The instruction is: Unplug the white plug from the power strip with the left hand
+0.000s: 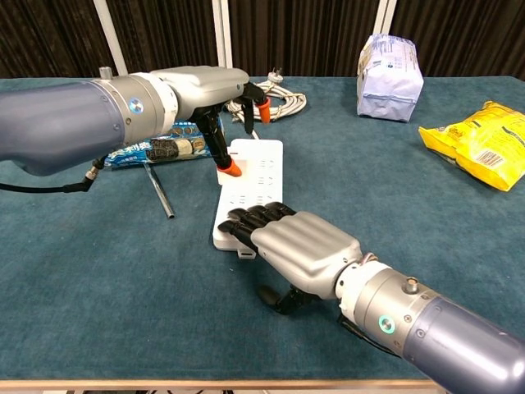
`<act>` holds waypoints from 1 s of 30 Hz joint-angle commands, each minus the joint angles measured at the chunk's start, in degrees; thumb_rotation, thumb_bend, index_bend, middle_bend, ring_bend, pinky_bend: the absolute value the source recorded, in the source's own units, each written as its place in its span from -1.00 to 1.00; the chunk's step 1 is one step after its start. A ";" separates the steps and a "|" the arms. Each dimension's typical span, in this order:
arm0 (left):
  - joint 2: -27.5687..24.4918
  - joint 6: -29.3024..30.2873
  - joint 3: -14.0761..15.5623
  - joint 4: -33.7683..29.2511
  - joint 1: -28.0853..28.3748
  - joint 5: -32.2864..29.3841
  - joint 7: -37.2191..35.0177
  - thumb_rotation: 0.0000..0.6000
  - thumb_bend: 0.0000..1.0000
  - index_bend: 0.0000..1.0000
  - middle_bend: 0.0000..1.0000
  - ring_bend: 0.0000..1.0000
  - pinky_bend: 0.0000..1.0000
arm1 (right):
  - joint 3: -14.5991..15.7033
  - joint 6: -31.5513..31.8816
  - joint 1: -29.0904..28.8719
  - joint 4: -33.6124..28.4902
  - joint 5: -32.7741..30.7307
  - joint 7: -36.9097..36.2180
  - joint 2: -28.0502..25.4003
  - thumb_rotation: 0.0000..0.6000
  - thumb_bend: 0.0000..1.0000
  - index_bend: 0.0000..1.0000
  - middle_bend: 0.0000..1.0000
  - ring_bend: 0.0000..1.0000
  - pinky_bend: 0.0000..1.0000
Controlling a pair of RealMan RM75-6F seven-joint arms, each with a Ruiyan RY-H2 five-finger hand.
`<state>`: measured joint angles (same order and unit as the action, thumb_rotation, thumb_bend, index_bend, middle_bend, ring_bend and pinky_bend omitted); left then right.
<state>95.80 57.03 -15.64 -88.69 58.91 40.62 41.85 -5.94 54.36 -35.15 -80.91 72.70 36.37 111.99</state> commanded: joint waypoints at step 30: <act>5.82 1.28 1.53 7.99 3.27 -6.58 3.73 1.00 -0.76 -0.26 -0.07 -0.83 -0.93 | 0.69 0.61 -1.17 -0.51 -1.95 0.67 -0.58 1.00 0.44 -0.82 -0.98 -1.00 -1.00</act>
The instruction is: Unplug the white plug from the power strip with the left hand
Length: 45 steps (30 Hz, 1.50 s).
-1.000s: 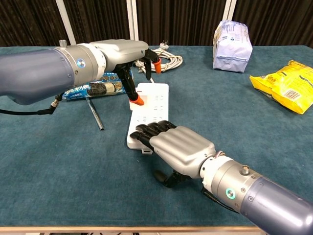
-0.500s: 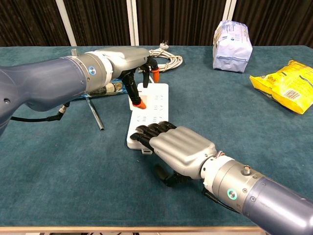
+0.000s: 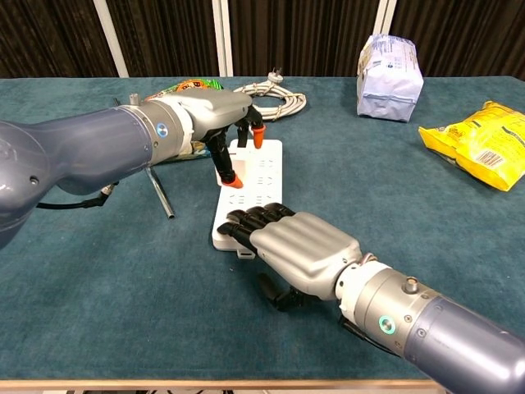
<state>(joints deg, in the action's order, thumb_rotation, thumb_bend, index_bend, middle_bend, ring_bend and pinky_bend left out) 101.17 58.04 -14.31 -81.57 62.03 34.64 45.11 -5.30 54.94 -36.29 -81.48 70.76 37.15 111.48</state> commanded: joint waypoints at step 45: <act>4.86 -0.92 0.99 8.21 0.82 -1.51 3.14 1.00 -0.52 0.04 0.13 -0.76 -0.93 | 0.92 1.03 -0.84 0.66 -0.49 -0.96 0.09 1.00 0.44 -0.82 -0.98 -1.00 -1.00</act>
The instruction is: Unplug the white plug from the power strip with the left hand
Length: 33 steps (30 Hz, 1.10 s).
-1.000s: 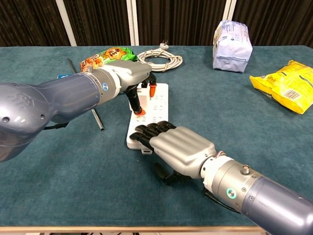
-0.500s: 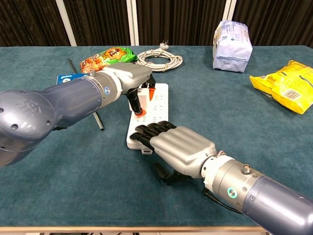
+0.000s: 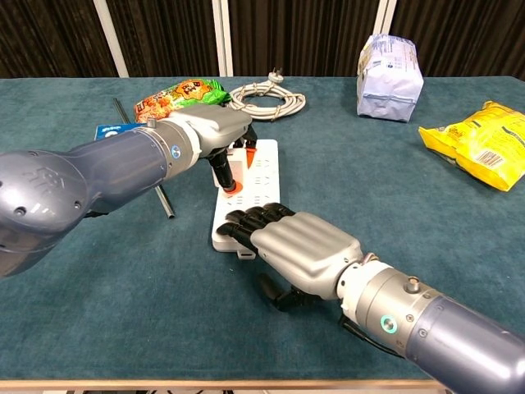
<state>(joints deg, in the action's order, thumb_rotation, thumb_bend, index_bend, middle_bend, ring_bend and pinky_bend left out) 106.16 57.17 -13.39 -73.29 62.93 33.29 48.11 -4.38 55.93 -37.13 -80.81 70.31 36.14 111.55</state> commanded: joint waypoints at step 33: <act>-0.77 2.60 0.44 -1.18 -2.13 1.58 -0.47 1.00 -0.20 0.39 0.51 -0.51 -0.87 | 0.50 0.93 0.00 -1.08 -0.53 0.68 0.02 1.00 0.44 -0.82 -0.98 -1.00 -1.00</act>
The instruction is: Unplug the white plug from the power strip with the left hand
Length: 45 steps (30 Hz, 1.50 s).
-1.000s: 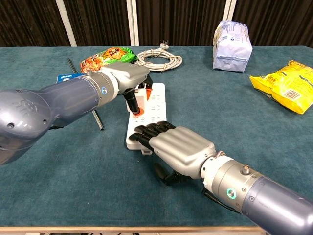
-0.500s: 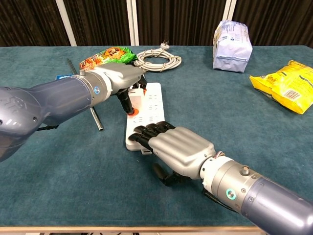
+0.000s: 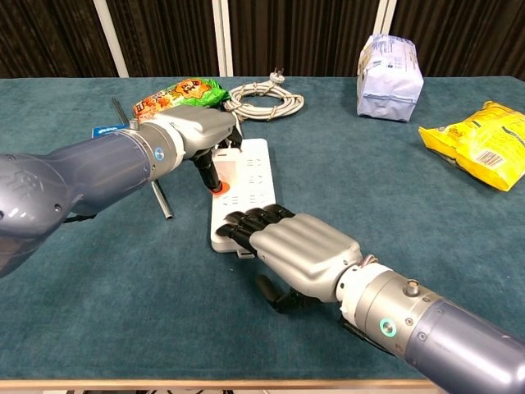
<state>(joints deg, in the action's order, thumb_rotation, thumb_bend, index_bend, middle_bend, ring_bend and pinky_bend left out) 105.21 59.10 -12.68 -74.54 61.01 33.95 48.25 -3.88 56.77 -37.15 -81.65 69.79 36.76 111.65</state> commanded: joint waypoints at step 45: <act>2.24 0.78 -2.45 0.92 0.36 5.04 -1.38 1.00 -0.19 0.57 0.69 -0.34 -0.78 | 0.86 0.13 0.19 -0.20 -0.70 1.29 1.48 1.00 0.44 -0.82 -0.98 -1.00 -1.00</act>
<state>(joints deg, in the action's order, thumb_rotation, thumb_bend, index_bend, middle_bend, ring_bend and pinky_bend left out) 107.36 59.86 -15.13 -73.72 61.41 38.91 46.96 -3.02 56.90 -36.96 -81.85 69.08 38.04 113.14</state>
